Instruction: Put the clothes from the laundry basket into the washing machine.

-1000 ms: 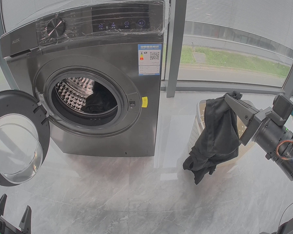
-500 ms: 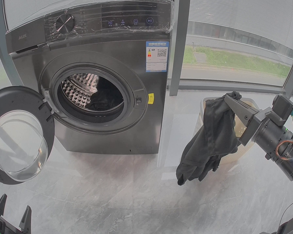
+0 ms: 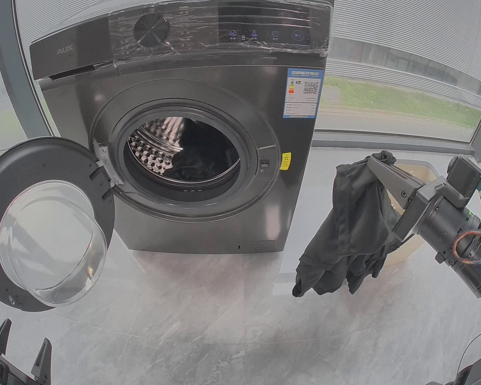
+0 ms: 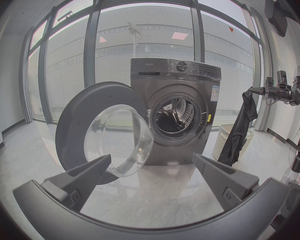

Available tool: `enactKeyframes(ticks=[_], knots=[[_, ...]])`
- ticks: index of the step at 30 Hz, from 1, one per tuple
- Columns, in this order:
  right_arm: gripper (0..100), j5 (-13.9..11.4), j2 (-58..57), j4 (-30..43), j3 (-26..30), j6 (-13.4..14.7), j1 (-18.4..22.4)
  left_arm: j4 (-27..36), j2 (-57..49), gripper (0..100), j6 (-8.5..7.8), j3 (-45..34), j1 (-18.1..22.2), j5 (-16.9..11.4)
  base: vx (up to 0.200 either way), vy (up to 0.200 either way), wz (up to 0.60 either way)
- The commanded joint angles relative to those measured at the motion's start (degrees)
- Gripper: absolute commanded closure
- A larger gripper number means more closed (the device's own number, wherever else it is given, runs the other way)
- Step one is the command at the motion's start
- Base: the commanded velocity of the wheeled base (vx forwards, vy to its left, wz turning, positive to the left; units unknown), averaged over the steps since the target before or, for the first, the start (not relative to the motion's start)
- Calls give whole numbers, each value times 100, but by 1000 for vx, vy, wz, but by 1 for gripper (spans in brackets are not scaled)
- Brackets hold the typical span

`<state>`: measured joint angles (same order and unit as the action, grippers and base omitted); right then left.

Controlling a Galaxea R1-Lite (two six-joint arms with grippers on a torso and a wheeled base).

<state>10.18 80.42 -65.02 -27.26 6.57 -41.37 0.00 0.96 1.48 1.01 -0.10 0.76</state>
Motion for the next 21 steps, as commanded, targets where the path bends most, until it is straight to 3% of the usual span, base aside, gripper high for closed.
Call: enactKeyframes(ticks=[1, 13, 18, 21], knots=[[100, -7, 9, -10, 1, 2, -2, 0, -88, 0, 2, -84, 1, 4, 0, 0, 0], [100, -42, 9, -19, 1, 2, -72, 0, -88, 0, 2, -84, 1, 4, 0, 0, 0], [100, -297, 9, -450, 159, -42, -275, 0, -88, 0, 2, -84, 1, 4, 0, 0, 0], [100, -297, 88, -511, 159, -51, -248, 0, -88, 0, 11, -84, 1, 4, 0, 67, 0]])
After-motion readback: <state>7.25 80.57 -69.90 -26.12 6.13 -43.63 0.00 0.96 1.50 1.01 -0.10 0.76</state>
